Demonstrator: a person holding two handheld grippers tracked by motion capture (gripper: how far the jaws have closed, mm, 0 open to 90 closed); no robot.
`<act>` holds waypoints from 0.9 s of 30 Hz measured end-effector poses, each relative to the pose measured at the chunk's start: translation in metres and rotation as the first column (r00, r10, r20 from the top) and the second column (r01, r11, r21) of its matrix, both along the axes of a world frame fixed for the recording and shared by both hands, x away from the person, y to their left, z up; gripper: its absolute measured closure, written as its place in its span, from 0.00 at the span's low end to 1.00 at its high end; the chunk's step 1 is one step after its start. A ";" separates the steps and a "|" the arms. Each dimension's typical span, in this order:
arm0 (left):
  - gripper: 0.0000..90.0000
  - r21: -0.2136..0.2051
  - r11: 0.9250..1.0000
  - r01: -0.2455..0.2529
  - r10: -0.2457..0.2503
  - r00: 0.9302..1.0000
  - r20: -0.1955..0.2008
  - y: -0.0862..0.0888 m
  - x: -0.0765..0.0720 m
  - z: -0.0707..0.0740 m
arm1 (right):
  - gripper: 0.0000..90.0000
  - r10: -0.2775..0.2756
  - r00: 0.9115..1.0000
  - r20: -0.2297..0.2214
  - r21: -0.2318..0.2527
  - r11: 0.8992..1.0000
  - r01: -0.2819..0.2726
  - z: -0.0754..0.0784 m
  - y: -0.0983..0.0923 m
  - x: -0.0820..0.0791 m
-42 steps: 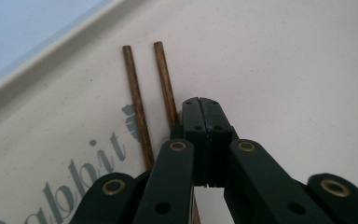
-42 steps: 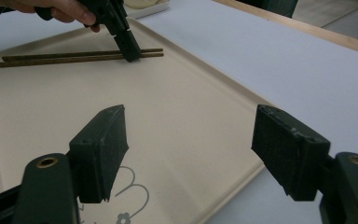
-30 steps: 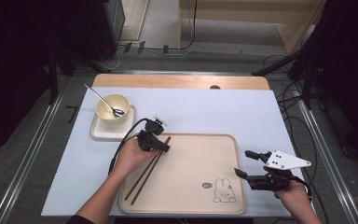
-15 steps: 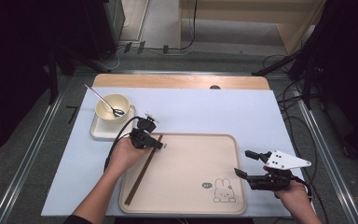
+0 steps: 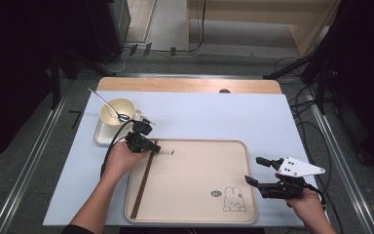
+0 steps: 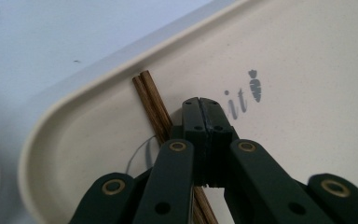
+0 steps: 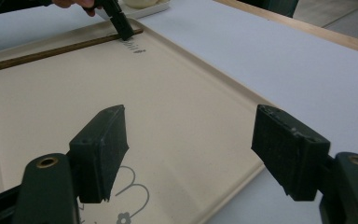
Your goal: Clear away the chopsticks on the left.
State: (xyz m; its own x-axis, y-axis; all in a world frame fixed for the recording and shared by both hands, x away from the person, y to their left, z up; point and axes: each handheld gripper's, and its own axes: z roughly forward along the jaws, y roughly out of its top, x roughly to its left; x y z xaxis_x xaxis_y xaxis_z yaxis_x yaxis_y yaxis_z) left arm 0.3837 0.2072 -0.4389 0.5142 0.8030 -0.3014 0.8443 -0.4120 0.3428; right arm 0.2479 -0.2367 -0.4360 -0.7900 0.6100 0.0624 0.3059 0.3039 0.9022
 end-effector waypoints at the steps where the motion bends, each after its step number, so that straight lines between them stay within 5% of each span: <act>1: 1.00 -0.003 1.000 -0.003 0.003 1.000 -0.001 0.001 0.000 0.000 | 0.29 0.000 1.000 0.000 0.001 1.000 0.000 0.000 0.000 0.000; 12: 1.00 0.000 0.999 -0.039 0.039 0.999 -0.003 0.023 0.003 0.002 | 0.29 0.001 1.000 -0.002 0.006 1.000 -0.001 0.000 0.000 0.000; 27: 0.90 -0.068 0.997 -0.024 0.024 1.000 -0.003 0.025 0.000 0.012 | 0.29 0.008 1.000 -0.001 0.007 1.000 -0.008 0.001 0.002 0.001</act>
State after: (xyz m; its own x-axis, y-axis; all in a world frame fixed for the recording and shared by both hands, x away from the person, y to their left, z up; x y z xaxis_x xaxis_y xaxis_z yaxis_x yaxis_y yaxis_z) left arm 0.3834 0.2319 -0.4267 0.4946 0.7925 -0.3568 0.8542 -0.3676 0.3676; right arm 0.2484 -0.2348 -0.4355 -0.7949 0.6030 0.0675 0.3046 0.3003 0.9039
